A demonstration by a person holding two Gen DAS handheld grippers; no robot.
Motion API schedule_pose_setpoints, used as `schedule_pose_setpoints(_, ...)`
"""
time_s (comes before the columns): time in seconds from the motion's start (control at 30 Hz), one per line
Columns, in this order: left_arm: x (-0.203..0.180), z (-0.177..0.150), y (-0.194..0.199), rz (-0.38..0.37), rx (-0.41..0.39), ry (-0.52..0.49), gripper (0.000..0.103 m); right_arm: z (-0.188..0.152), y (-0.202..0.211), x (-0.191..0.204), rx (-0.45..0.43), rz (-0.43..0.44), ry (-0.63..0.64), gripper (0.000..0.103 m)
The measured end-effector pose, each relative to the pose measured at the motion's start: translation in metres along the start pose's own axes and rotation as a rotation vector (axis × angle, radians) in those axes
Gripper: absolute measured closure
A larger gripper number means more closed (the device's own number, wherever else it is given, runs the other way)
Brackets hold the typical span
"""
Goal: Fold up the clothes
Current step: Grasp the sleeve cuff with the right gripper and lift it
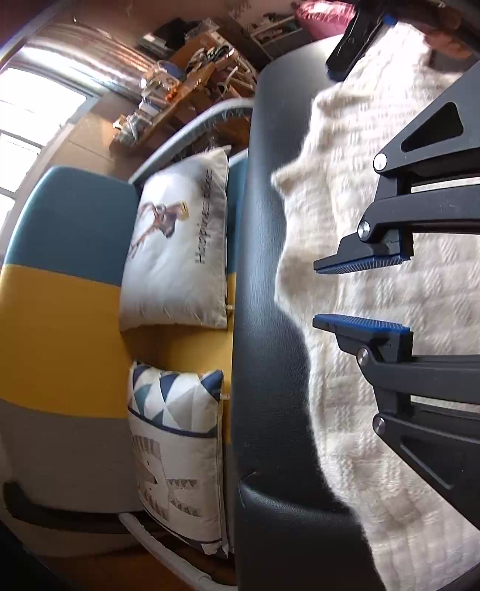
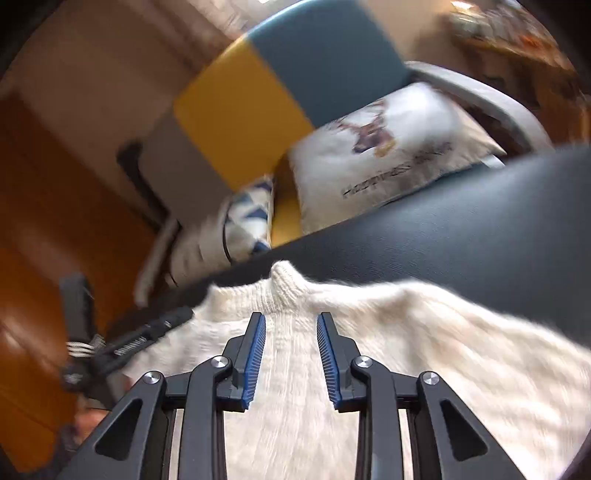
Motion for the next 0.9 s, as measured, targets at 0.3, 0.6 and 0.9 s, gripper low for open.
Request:
schedule_pose_setpoints(0.3,-0.131,-0.017,0.022,-0.195,0.06,-0.166,0.068,-0.02,0.229,-0.192,-0.347,0.068,-0.628,0.071)
schedule_pose_setpoints(0.6,-0.238,-0.039,0.03,-0.284,0.132,-0.347,0.062,-0.037,0.262,-0.316,-0.453,0.135,-0.967,0.071)
schedule_pose_setpoints(0.9,-0.314,-0.051,0.032,-0.379,0.197,-0.442,0.057,0.022,0.235,-0.266,-0.455,-0.153,-0.51,0.084)
Point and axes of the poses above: each gripper's, at about its wrist camera, not at the fingertips, and y roughly against the way its jaws point, x to its left, z to its top, the point moved 2 cm from there along -y, roughly the way its jaws point, and after that the axes turned 15 degrees about -y, right-handed, at the moved point
